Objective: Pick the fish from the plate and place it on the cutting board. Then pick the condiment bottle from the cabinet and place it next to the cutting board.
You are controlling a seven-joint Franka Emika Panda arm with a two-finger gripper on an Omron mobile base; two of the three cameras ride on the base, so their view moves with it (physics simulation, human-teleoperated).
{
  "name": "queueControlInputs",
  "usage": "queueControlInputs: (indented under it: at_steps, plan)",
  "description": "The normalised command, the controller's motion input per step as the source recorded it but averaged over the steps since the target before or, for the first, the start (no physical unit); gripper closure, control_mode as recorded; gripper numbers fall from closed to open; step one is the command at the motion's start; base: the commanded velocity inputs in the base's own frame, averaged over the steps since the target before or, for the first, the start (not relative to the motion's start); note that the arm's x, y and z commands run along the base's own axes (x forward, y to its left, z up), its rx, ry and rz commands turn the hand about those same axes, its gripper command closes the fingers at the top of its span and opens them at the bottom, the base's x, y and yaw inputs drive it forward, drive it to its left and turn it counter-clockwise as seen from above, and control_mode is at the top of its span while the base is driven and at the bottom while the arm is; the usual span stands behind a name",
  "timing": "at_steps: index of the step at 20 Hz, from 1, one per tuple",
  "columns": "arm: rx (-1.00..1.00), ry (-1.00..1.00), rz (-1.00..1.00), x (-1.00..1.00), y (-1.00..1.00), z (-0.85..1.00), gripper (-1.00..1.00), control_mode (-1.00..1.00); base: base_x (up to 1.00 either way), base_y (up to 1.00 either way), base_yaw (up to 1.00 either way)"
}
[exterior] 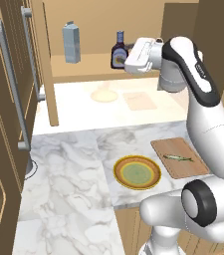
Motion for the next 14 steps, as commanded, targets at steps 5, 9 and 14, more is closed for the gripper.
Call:
queueControlInputs:
  at_steps: [5, 9, 14]
  plan:
    - [0.0, 0.0, -0.04, 0.25, -0.03, 0.0, -1.0, -1.0, 0.0, 0.0, 0.0]
    - [0.0, 0.0, -0.03, 0.18, -0.08, 0.0, -1.0, -1.0, 0.0, 0.0, 0.0]
    - [0.03, 0.0, 0.0, 0.13, -0.13, 0.01, -1.0, -1.0, 0.0, 0.0, 0.0]
